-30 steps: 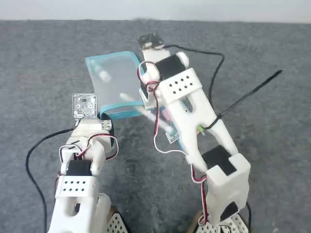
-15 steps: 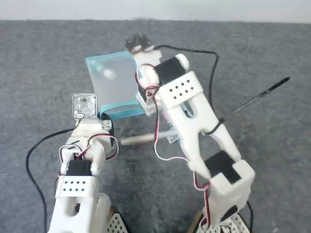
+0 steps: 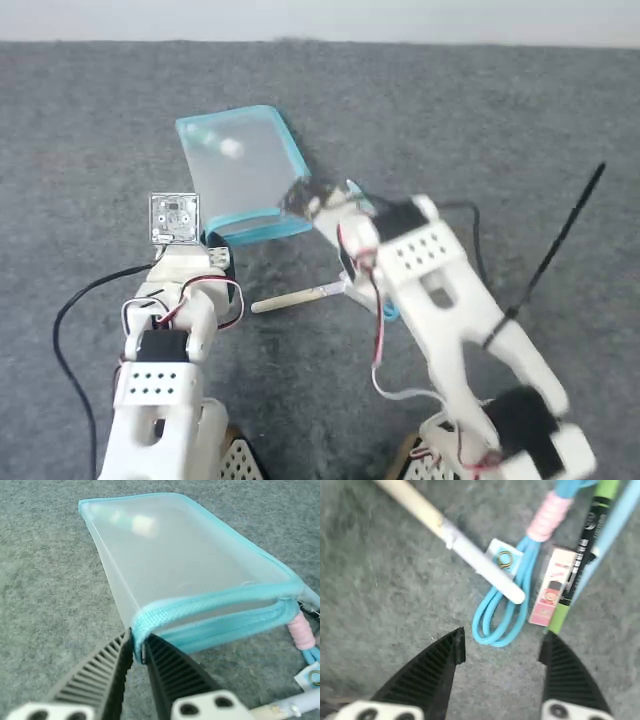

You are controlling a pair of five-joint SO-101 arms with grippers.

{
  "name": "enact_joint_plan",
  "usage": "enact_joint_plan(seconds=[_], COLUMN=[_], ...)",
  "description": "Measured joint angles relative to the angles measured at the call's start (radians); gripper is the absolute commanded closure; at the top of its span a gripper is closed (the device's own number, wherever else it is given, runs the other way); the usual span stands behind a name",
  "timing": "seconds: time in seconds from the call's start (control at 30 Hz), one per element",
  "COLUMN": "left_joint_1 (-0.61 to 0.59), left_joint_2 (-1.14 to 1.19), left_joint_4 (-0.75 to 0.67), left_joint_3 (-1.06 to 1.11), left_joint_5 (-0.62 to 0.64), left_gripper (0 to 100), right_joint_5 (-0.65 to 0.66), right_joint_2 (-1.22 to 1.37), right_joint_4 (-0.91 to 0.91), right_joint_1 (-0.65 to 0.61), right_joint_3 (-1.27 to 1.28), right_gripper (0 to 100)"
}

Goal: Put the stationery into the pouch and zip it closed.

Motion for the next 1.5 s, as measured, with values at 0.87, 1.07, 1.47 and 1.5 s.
enact_joint_plan(seconds=[0.87,1.07,1.47,1.5], left_joint_1=[0.000,0.000,0.000,0.000], left_joint_2=[0.000,0.000,0.000,0.000], left_joint_4=[0.000,0.000,0.000,0.000], left_joint_3=[0.000,0.000,0.000,0.000], left_joint_5=[0.000,0.000,0.000,0.000], left_gripper=[99,99,99,99], right_joint_5=[0.143,0.129,-0.112,-0.133], right_joint_2=[0.265,0.279,0.281,0.281], right_joint_4=[-0.376,-0.388,-0.221,-0.196], right_joint_1=[-0.097,-0.091,0.025,0.035], right_joint_3=[0.114,0.109,-0.012,-0.031], right_gripper=[81.4,93.3,99.2,99.2])
